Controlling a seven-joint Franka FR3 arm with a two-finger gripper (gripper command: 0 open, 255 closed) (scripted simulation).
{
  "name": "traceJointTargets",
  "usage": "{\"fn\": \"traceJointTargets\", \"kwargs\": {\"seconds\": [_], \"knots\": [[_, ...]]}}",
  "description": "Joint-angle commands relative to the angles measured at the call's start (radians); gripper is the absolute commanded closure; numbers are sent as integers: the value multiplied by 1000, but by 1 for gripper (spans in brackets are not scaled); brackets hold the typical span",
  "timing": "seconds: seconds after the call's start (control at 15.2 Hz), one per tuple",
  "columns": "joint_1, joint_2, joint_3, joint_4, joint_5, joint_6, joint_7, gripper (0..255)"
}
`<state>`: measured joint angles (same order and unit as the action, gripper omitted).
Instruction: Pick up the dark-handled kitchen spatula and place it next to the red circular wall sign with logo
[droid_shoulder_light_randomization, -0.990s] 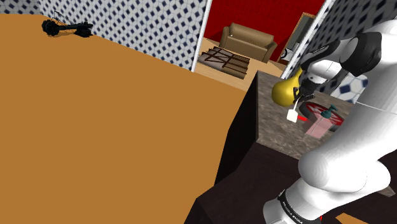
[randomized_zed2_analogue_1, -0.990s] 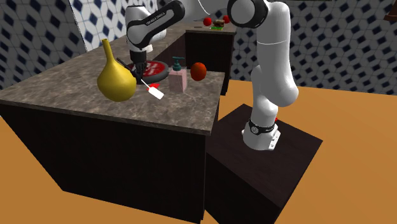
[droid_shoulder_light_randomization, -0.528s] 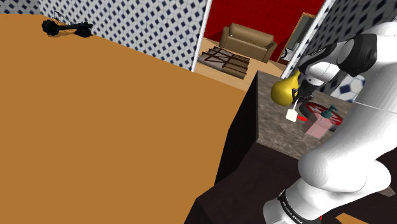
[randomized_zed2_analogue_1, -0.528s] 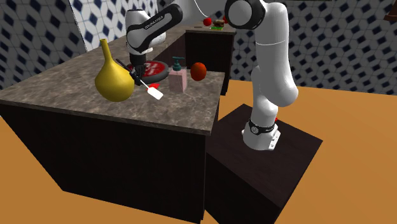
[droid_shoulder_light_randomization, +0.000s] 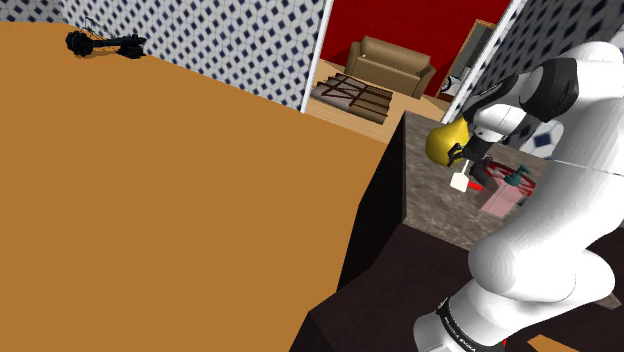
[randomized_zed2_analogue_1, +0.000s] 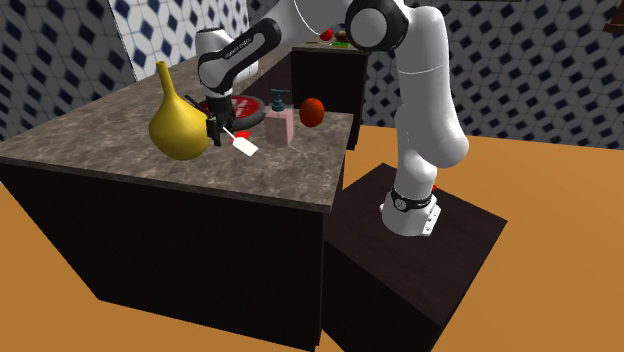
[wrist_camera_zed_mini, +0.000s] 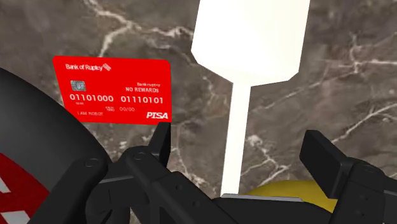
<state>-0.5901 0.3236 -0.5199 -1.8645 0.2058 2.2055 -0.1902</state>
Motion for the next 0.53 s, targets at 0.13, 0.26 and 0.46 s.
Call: {"fn": "traceJointTargets", "kwargs": {"seconds": [0.13,0.26,0.46], "knots": [[22,-57,-12,16,-40,-65,34,0],[24,-69,-15,27,-49,-87,40,0],[24,-69,-14,27,-49,-87,40,0]]}}
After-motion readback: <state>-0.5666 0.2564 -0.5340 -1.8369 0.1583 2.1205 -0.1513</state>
